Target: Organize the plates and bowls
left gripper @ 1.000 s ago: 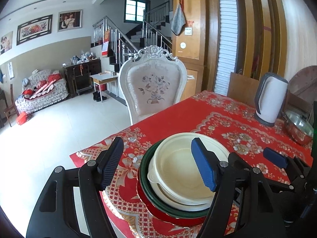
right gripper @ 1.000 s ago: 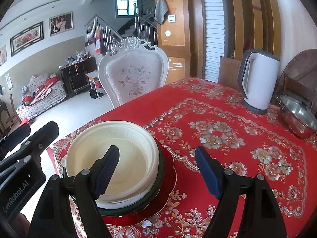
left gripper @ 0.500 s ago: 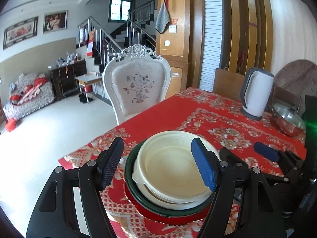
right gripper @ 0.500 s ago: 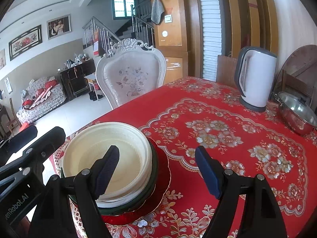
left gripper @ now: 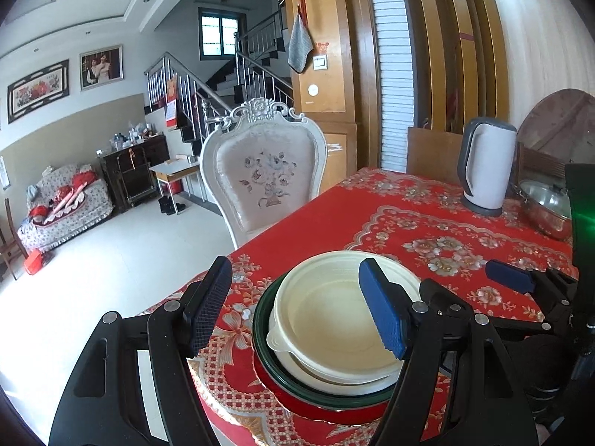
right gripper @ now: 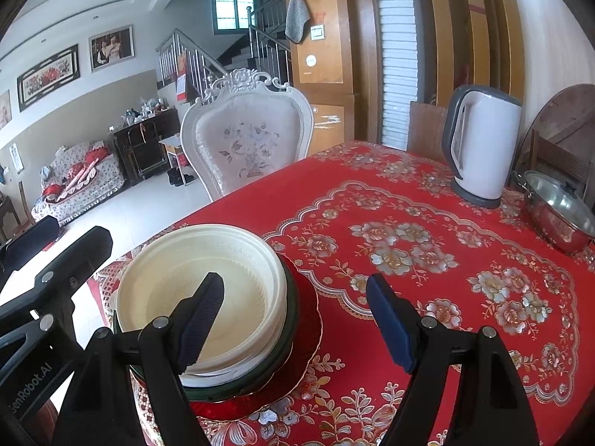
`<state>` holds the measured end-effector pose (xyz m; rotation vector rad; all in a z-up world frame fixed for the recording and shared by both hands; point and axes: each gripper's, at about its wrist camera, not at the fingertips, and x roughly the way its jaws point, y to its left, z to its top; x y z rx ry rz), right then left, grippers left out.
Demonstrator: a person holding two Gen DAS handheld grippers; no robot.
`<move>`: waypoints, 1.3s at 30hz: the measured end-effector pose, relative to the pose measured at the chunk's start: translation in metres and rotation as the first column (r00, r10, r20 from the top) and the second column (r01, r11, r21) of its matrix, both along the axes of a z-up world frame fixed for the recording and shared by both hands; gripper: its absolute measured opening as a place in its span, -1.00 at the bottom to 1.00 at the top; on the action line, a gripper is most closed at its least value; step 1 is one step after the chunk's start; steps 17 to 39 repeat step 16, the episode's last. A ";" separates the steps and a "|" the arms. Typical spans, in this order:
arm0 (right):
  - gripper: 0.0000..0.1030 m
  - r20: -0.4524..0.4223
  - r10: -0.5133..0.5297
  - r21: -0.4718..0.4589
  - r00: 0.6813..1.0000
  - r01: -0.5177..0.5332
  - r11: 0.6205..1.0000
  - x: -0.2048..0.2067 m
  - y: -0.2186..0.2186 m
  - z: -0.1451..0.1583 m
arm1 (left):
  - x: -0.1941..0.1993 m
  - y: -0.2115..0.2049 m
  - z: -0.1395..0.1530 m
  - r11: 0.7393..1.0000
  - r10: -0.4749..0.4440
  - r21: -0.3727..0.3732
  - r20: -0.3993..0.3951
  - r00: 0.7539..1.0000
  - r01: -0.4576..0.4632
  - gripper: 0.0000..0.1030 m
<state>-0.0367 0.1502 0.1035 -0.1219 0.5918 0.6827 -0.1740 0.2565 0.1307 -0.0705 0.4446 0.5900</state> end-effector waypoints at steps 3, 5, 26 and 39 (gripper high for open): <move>0.54 -0.001 0.001 0.001 1.000 -0.001 1.000 0.000 0.000 0.000 | -0.004 -0.001 0.000 1.000 0.000 0.012 0.010 1.000 0.000 0.39; 0.54 -0.002 0.000 0.001 1.000 0.000 1.000 0.000 0.000 0.000 | -0.003 -0.001 0.000 1.000 -0.005 0.010 0.012 1.000 0.005 0.39; 0.54 -0.021 0.004 -0.005 1.000 -0.004 1.000 0.001 -0.001 -0.004 | -0.003 -0.004 -0.001 1.000 -0.015 0.007 0.017 1.000 0.015 0.39; 0.54 -0.021 0.004 -0.005 1.000 -0.004 1.000 0.001 -0.001 -0.004 | -0.003 -0.004 -0.001 1.000 -0.015 0.007 0.017 1.000 0.015 0.39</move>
